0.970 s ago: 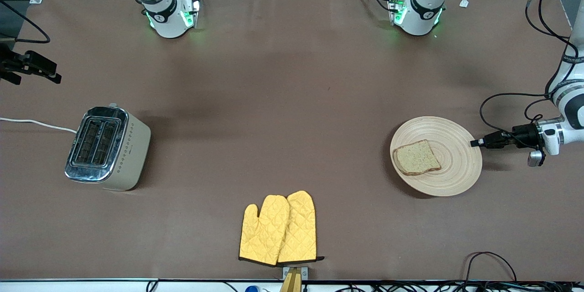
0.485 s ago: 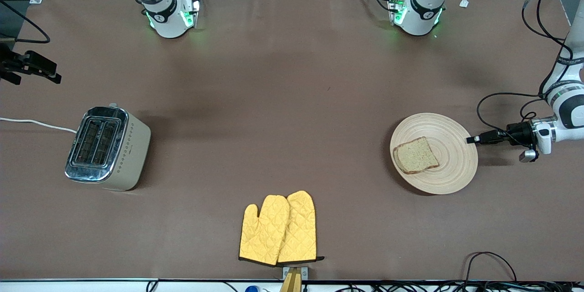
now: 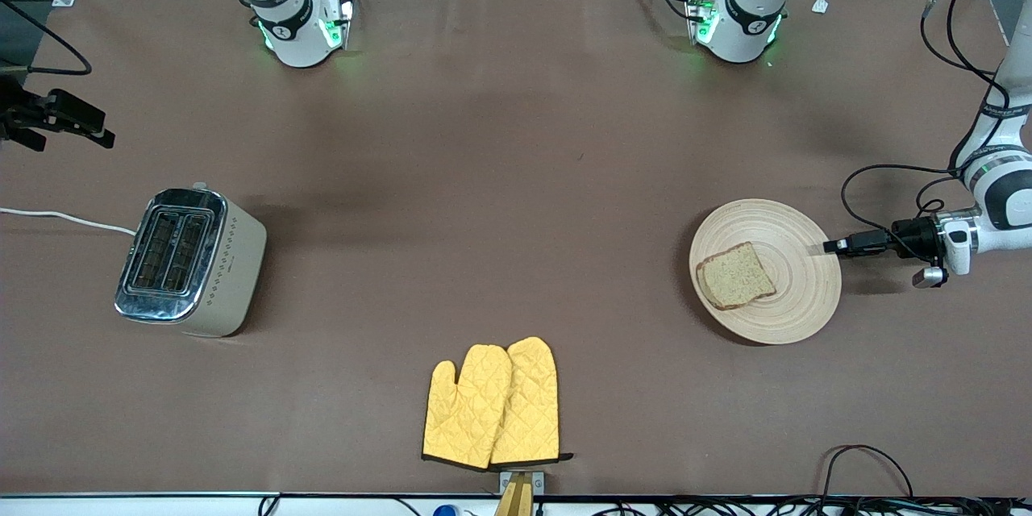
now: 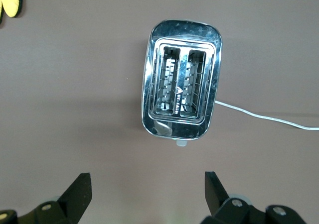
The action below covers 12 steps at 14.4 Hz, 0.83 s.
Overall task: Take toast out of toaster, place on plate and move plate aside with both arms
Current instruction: 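Release the plate rim and pull the left gripper back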
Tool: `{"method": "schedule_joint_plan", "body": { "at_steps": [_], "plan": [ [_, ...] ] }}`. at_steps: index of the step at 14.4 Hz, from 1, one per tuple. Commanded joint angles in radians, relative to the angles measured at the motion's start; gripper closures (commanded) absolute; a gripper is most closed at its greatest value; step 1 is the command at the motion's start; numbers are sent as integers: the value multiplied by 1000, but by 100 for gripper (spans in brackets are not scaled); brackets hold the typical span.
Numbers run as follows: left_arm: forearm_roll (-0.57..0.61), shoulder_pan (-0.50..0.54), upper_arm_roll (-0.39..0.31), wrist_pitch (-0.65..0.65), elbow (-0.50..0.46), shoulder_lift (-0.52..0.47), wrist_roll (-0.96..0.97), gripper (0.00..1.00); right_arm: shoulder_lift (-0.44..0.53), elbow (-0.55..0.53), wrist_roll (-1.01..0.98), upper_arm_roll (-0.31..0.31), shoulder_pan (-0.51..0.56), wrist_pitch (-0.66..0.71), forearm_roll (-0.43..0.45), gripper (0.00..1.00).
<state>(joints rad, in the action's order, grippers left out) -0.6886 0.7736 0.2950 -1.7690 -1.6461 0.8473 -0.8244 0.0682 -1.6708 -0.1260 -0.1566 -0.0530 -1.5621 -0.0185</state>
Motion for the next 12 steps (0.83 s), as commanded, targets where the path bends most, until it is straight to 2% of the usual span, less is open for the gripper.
{"method": "schedule_joint_plan", "body": {
  "at_steps": [1, 6, 7, 9, 12],
  "plan": [
    [55, -4, 9, 19, 73, -11, 66, 0, 18, 6, 11, 9, 9, 23, -12, 0],
    [181, -7, 65, 25, 170, -45, 135, 0, 19, 19, 9, 14, 5, 51, 2, 0],
    [190, -10, 69, 45, 184, -54, 158, 0, 15, 35, 3, 14, 2, 48, 14, 0],
    [216, -10, 91, 72, 216, -77, 220, 0, 12, 83, 11, 23, -28, 51, 107, 0],
    [343, -5, 144, 92, 242, -143, 274, 0, 9, 92, 14, 22, -30, 53, 114, 0]
  ]
}}
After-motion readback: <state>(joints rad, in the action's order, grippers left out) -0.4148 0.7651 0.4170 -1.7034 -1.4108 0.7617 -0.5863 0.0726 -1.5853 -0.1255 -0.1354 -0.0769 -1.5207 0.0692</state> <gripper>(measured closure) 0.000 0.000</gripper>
